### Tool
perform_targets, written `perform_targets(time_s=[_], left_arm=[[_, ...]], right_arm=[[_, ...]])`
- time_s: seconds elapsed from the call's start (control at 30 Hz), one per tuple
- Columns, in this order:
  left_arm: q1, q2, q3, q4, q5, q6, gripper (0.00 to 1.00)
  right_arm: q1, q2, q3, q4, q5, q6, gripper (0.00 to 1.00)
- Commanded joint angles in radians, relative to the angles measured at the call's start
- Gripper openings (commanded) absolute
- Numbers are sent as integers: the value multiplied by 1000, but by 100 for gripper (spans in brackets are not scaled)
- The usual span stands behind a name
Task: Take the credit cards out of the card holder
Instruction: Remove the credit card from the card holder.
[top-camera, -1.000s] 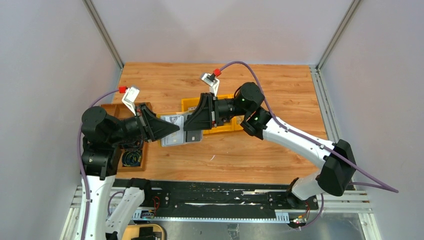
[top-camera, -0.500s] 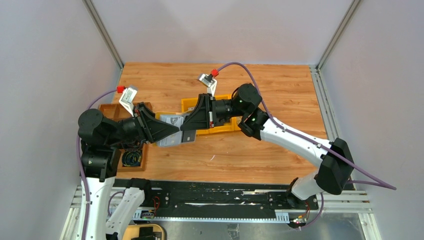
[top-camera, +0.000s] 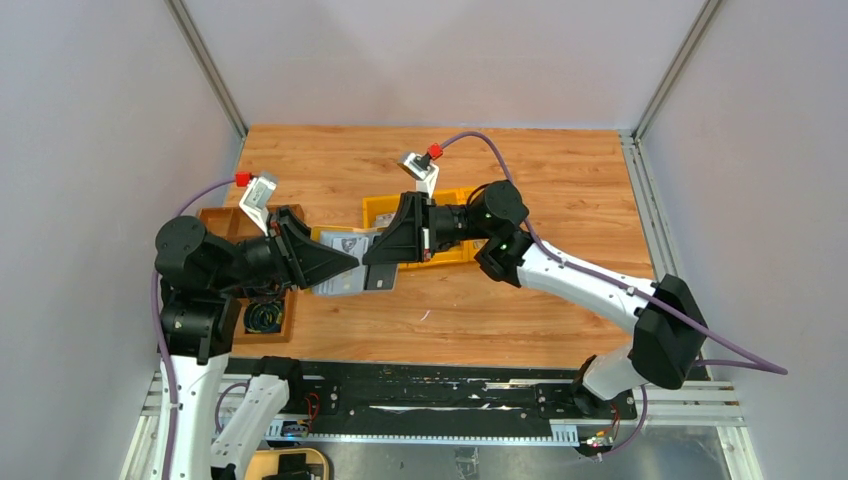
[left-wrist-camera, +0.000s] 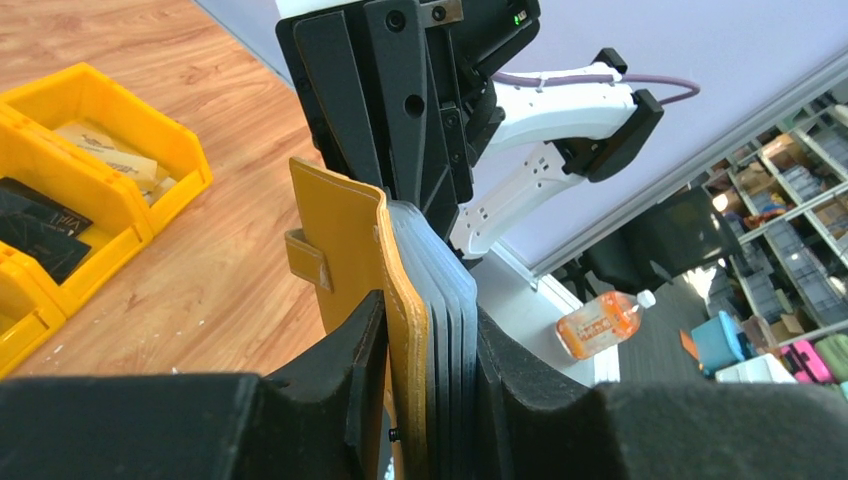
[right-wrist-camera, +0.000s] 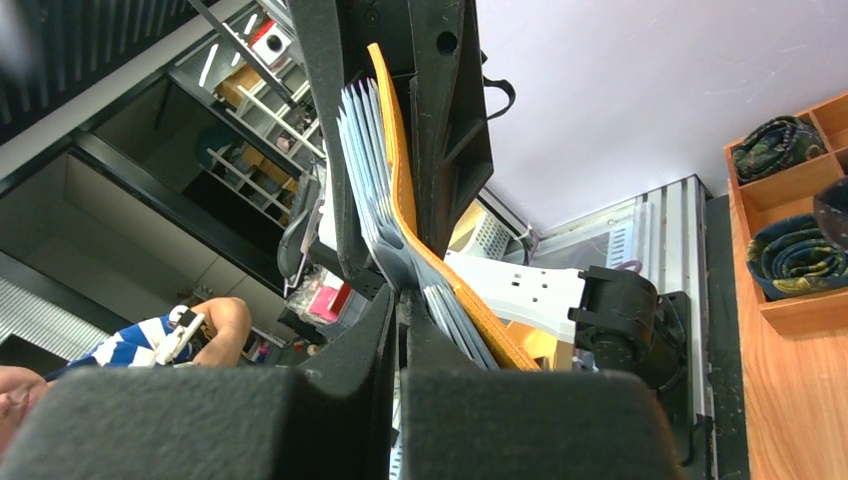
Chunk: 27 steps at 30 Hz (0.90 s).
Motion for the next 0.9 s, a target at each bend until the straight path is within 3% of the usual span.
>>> perform_targets(time_s=[0.0, 0.13, 0.57, 0.67, 0.77, 0.87], left_arm=[[-26, 5, 78, -51, 124, 69, 23], [-25, 5, 110, -94, 93, 144, 22], [-25, 19, 143, -91, 69, 125, 20], [-26, 26, 143, -98, 46, 118, 7], [-25, 36, 159, -129, 39, 131, 2], [-26, 37, 164, -147, 31, 148, 0]], right_arm=[[7, 14, -45, 100, 92, 41, 0], [-5, -12, -86, 89, 105, 31, 0], [-16, -87, -95, -50, 110, -89, 0], [-15, -84, -90, -53, 111, -89, 0], [-16, -96, -108, -49, 122, -97, 0], [-11, -85, -102, -17, 135, -79, 25]])
